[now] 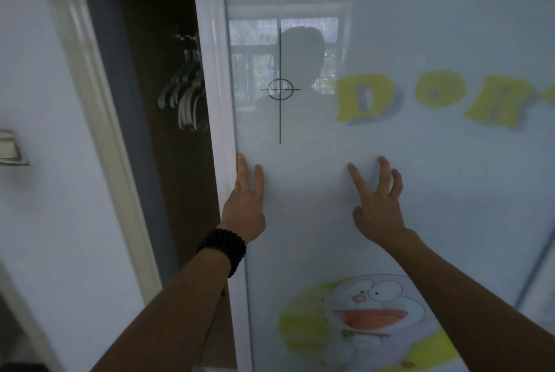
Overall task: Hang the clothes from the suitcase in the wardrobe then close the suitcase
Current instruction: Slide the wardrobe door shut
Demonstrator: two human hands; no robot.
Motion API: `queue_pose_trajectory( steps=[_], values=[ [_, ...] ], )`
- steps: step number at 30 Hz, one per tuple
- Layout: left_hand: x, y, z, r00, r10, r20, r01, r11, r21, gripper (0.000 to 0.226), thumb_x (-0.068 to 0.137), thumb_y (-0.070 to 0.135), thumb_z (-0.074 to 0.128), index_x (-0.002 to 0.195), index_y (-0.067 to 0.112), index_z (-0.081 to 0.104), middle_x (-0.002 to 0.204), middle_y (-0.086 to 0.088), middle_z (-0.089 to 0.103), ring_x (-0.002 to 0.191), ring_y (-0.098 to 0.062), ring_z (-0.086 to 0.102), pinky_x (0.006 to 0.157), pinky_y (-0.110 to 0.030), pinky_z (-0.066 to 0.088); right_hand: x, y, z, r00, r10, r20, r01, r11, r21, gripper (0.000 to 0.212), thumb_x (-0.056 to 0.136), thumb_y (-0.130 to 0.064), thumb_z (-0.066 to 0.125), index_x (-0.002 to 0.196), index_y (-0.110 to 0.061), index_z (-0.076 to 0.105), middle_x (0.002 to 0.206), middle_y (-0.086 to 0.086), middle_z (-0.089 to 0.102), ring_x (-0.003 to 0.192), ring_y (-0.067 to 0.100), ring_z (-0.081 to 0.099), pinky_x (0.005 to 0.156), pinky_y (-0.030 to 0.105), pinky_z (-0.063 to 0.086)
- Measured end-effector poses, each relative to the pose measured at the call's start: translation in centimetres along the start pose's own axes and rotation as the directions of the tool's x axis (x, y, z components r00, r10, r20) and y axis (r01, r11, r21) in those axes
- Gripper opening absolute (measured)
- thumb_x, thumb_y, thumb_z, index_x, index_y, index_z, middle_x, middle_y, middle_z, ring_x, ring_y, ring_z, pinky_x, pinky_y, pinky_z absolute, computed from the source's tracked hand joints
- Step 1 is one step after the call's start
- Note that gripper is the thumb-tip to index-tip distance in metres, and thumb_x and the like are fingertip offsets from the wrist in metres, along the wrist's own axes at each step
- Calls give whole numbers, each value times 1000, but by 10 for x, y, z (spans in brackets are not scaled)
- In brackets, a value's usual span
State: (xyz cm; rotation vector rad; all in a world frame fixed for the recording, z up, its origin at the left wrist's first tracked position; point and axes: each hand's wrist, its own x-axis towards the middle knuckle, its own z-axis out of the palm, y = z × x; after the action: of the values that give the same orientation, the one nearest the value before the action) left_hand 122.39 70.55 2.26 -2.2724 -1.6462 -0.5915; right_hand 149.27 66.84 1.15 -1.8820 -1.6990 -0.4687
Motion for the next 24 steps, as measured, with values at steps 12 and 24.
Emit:
queue_pose_trajectory(
  steps=[12, 24],
  values=[
    [-18, -170, -14, 998, -64, 15, 65, 995, -70, 101, 77, 5, 54, 152, 12, -13, 147, -17, -44, 117, -37, 51, 73, -25, 49, 4, -178, 43, 999, 32, 25, -32, 999, 31, 101, 74, -18, 65, 148, -49, 4, 157, 13, -17, 139, 48, -1, 93, 53, 47],
    [-19, -181, 0, 999, -30, -44, 28, 999, -46, 101, 79, 11, 56, 152, 9, -14, 146, -22, -44, 147, -37, 10, 103, -26, 42, 4, -192, 43, 1000, 24, 19, -24, 1000, -1, 107, 69, -27, 65, 148, -49, -4, 157, 13, -20, 140, 50, -6, 96, 56, 42]
  ],
)
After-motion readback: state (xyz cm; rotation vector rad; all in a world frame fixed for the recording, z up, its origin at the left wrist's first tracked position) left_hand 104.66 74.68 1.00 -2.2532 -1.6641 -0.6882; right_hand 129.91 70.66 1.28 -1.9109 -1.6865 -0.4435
